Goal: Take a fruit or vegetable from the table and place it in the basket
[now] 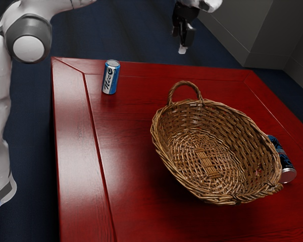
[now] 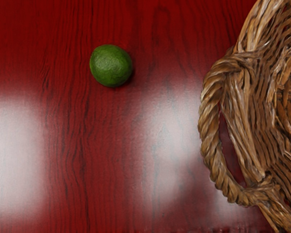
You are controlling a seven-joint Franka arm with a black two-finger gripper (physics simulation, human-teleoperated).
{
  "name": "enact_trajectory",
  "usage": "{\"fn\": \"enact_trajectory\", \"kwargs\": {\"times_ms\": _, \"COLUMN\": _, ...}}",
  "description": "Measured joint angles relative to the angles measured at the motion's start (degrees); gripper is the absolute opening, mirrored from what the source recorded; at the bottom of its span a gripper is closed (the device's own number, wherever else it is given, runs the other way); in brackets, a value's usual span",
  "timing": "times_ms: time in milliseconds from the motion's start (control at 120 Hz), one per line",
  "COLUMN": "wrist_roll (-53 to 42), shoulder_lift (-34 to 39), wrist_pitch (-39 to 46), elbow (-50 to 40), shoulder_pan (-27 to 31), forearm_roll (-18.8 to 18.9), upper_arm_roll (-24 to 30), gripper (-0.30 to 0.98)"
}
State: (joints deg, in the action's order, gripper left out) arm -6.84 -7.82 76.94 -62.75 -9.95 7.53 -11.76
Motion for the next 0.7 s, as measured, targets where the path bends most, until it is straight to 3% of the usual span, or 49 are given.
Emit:
{"fn": "enact_trajectory", "kwargs": {"times_ms": 200, "wrist_roll": -0.65, "shoulder_lift": -1.04, "wrist_pitch": -0.54, "elbow": -1.1, "shoulder_pan": -0.41, "forearm_roll": 0.48, "upper_arm_roll": 0.34, "gripper": 0.69}}
{"fn": "enact_trajectory", "kwargs": {"times_ms": 325, "wrist_roll": -0.7, "shoulder_lift": -0.95, "wrist_pitch": -0.97, "elbow": -4.05, "shoulder_pan": -0.06, "forearm_roll": -3.0, "upper_arm_roll": 0.05, "gripper": 0.69}}
{"fn": "enact_trajectory", "kwargs": {"times_ms": 425, "wrist_roll": -0.68, "shoulder_lift": -0.03, "wrist_pitch": -2.84, "elbow": -5.61, "shoulder_pan": -1.2, "forearm_roll": -3.14, "upper_arm_roll": 0.09, "gripper": 0.69}}
{"fn": "enact_trajectory", "kwargs": {"times_ms": 475, "wrist_roll": -0.6, "shoulder_lift": 2.63, "wrist_pitch": -4.51, "elbow": -7.41, "shoulder_pan": -2.02, "forearm_roll": -2.92, "upper_arm_roll": 0.19, "gripper": 0.69}}
{"fn": "enact_trajectory", "kwargs": {"times_ms": 550, "wrist_roll": -0.18, "shoulder_lift": 13.41, "wrist_pitch": -4.88, "elbow": -19.58, "shoulder_pan": -3.15, "forearm_roll": -1.67, "upper_arm_roll": 0.35, "gripper": 0.68}}
{"fn": "enact_trajectory", "kwargs": {"times_ms": 700, "wrist_roll": 0.4, "shoulder_lift": 21.71, "wrist_pitch": -4.18, "elbow": -29.8, "shoulder_pan": 2.55, "forearm_roll": 0.99, "upper_arm_roll": 0.46, "gripper": 0.69}}
